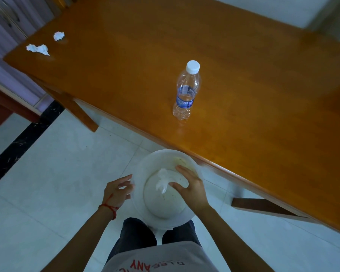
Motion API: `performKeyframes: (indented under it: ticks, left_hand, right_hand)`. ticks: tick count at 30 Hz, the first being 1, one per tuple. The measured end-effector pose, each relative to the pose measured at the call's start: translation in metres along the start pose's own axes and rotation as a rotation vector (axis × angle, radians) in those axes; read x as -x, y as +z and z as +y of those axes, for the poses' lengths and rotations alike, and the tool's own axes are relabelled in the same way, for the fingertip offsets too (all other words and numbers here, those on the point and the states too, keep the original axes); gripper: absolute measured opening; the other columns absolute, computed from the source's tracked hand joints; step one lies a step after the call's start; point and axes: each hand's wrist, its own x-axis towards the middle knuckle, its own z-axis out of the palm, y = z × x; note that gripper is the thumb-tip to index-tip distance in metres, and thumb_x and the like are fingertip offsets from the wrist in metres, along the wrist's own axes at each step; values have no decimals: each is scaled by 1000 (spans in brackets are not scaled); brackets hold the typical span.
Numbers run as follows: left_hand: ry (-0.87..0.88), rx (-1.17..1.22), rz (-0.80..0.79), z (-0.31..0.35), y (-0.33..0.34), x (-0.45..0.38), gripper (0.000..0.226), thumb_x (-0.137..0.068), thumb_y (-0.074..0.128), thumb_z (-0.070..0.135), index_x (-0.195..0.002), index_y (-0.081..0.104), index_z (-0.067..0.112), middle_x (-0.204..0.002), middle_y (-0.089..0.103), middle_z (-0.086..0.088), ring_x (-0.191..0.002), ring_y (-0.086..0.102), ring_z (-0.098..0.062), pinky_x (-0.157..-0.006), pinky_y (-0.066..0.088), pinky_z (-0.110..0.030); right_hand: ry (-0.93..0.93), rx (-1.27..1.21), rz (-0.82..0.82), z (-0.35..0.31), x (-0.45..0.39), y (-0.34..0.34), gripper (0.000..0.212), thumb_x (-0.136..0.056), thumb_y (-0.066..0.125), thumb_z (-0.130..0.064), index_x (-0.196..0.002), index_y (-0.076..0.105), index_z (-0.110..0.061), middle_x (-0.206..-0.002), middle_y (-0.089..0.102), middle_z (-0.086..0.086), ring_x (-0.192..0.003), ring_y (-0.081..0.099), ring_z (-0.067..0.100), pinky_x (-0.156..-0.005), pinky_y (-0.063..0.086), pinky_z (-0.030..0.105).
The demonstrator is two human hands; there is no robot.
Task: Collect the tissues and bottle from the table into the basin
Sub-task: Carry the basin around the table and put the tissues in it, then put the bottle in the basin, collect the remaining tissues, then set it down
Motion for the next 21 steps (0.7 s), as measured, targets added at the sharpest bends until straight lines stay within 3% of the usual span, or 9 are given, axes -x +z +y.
performKeyframes:
  ticks: [4, 7, 15, 18, 21]
  left_hand:
    - [16, 17, 22, 1, -13, 0, 37, -81, 60, -2, -119, 58, 2, -104, 62, -16, -100, 57, -34, -82, 51, -40]
    - [31, 18, 34, 3, -21, -3, 38, -81, 60, -2, -119, 58, 1, -107, 62, -16, -100, 58, -34, -85, 50, -42]
    - [68, 21, 21, 14, -36, -15, 35, -82, 60, 0, -117, 60, 4, -103, 62, -14, -100, 57, -35, -75, 51, -36]
    - [69, 16, 17, 16, -38, -17, 36, -82, 59, -1, -119, 59, 3, -103, 61, -14, -99, 56, -34, -70, 50, -31]
    - [71, 10, 12, 17, -38, -18, 38, -82, 59, -1, -120, 58, 3, -105, 60, -15, -98, 56, -32, -71, 50, -32]
  right_hand:
    - [-13, -39, 85, -15, -12, -9, 51, -77, 71, -24, -124, 53, -19, -132, 55, 0, -119, 48, 11, -101, 34, 22]
    - [-15, -81, 185, -35, -32, -21, 54, -78, 69, -27, -128, 49, -20, -134, 53, 3, -121, 49, 17, -104, 42, 39]
    - [-98, -205, 539, -97, -115, -73, 69, -73, 75, -25, -133, 41, -16, -136, 50, 6, -122, 48, 16, -101, 45, 37]
    - [-137, -214, 553, -113, -136, -83, 77, -69, 78, -31, -134, 39, -17, -138, 48, 3, -124, 46, 13, -102, 44, 33]
    - [-168, -198, 480, -121, -150, -84, 80, -69, 77, -30, -136, 35, -18, -141, 45, 4, -128, 43, 17, -104, 42, 38]
